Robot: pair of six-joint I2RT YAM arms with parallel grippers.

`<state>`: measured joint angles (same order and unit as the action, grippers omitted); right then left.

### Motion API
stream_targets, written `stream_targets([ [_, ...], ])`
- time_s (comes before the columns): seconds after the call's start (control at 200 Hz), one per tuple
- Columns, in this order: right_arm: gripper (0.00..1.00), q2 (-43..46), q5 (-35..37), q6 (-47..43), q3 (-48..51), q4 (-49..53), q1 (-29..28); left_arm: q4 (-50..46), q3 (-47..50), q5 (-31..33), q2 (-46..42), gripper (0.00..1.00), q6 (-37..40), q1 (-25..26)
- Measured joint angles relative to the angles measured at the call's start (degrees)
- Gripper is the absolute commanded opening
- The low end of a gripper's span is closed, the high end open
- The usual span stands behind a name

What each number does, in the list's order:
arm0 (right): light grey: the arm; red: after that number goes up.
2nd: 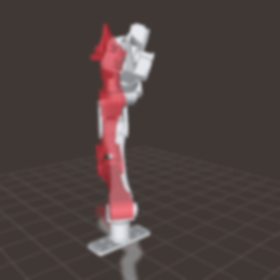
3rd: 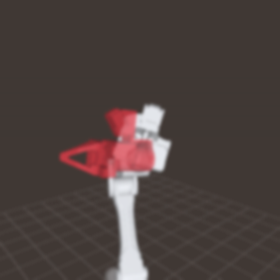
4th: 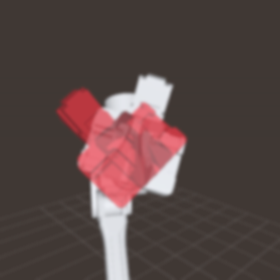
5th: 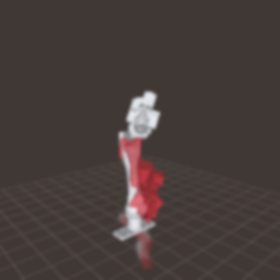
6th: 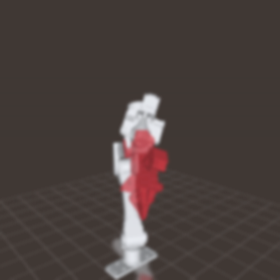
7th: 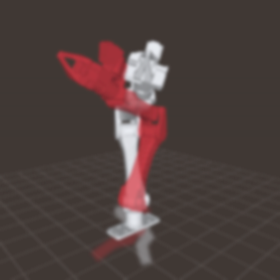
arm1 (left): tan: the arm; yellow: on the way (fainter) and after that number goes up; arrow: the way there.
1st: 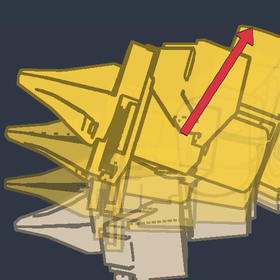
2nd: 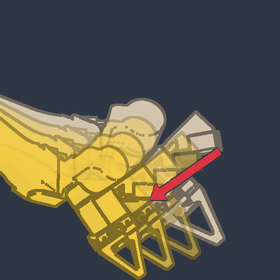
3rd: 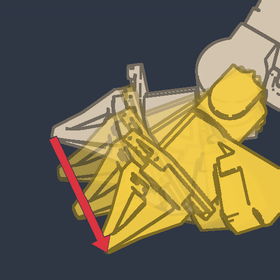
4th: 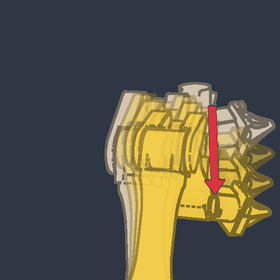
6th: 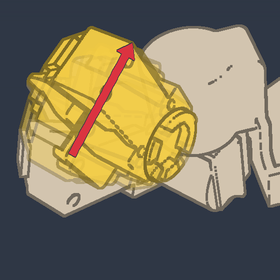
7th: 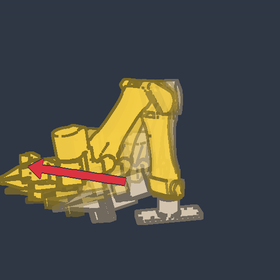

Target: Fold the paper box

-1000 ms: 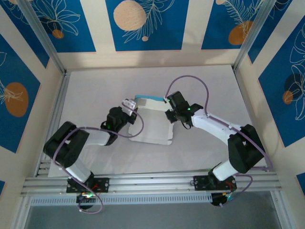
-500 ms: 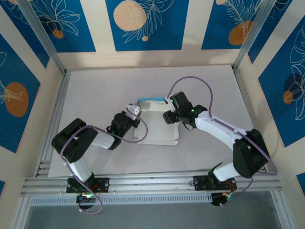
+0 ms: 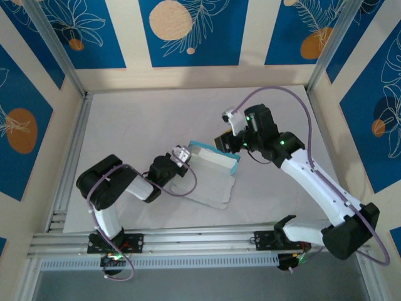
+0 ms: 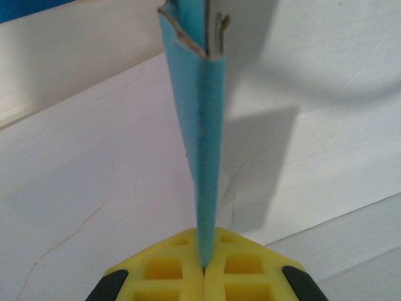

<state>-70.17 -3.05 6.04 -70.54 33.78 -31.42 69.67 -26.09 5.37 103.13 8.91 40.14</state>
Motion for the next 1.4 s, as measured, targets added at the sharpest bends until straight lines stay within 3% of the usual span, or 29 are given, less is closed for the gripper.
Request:
stream_targets([
  [0.175,0.0,-10.14,-1.92,7.43,-9.49,1.01,-0.57,1.51,-0.02,-0.2,0.9,0.0,0.61,0.94],
  [0.49,0.0,-26.53,-5.38,19.87,-14.91,4.13,-2.73,7.06,-0.02,0.66,6.08,0.0,0.44,1.66],
  [1.146,0.0,-32.46,-3.32,22.51,-12.22,0.85,-6.16,8.35,-0.09,4.87,8.46,0.0,0.66,3.52],
  [1.261,0.0,-32.26,-2.75,22.51,-11.41,-0.44,-6.47,8.31,-0.09,6.67,8.46,0.06,0.63,3.93],
  [1.401,0.0,-31.63,-2.69,22.53,-10.23,-1.97,-6.49,8.26,-0.09,9.68,8.48,0.0,0.44,4.81],
])
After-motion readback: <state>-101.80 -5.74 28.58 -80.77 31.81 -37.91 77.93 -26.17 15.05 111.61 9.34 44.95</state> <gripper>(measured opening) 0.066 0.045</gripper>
